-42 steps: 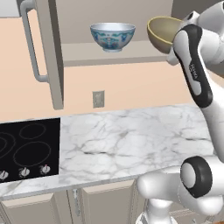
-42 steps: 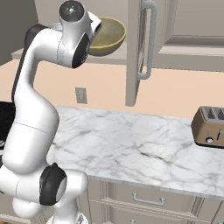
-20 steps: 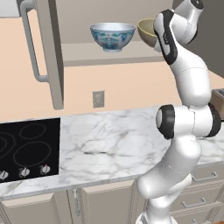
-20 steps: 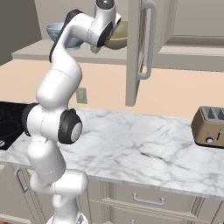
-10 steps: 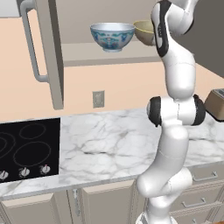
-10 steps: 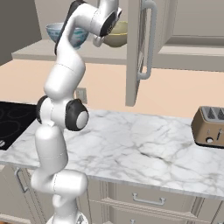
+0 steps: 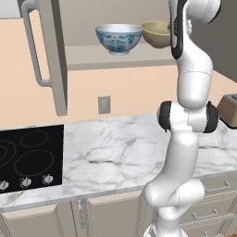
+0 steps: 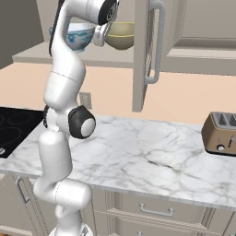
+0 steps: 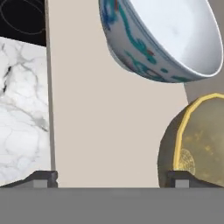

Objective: Open the cabinet. Pick the bowls from the counter and place them in the cabinet. Then close the cabinet.

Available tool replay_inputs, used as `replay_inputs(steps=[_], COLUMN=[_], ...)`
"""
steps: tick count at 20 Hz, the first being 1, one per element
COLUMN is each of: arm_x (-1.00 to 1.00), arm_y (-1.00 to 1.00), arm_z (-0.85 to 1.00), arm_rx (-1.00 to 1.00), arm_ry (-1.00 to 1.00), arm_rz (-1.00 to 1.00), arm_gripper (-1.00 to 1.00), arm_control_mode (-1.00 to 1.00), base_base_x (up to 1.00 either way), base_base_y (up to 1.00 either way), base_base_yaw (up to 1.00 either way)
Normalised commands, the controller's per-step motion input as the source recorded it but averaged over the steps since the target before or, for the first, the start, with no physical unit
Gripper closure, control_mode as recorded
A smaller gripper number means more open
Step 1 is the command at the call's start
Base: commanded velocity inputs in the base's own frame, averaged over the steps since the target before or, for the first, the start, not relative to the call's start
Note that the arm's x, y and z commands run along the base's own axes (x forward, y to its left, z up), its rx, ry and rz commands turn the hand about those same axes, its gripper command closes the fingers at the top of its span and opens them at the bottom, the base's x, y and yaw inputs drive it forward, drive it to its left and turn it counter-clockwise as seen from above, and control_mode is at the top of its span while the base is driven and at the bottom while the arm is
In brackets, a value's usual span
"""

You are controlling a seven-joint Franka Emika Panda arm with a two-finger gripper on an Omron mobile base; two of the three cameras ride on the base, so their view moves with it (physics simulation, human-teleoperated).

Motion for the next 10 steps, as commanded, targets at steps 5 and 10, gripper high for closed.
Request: replay_inputs(steps=[5, 10], arm_x=[-1.00, -1.00], arm_y=[0.33, 0.48], arm_z=[-1.00, -1.00], arm_rx=[-0.15, -0.10], arm_ry=[-0.15, -0.20], arm_rz=[0.14, 0.16], arm_gripper=[-1.00, -1.00], arm_control_mode=[-1.00, -1.00], base_base_x=[0.00, 0.00], base_base_y=[0.00, 0.00], base_base_yaw=[0.00, 0.00])
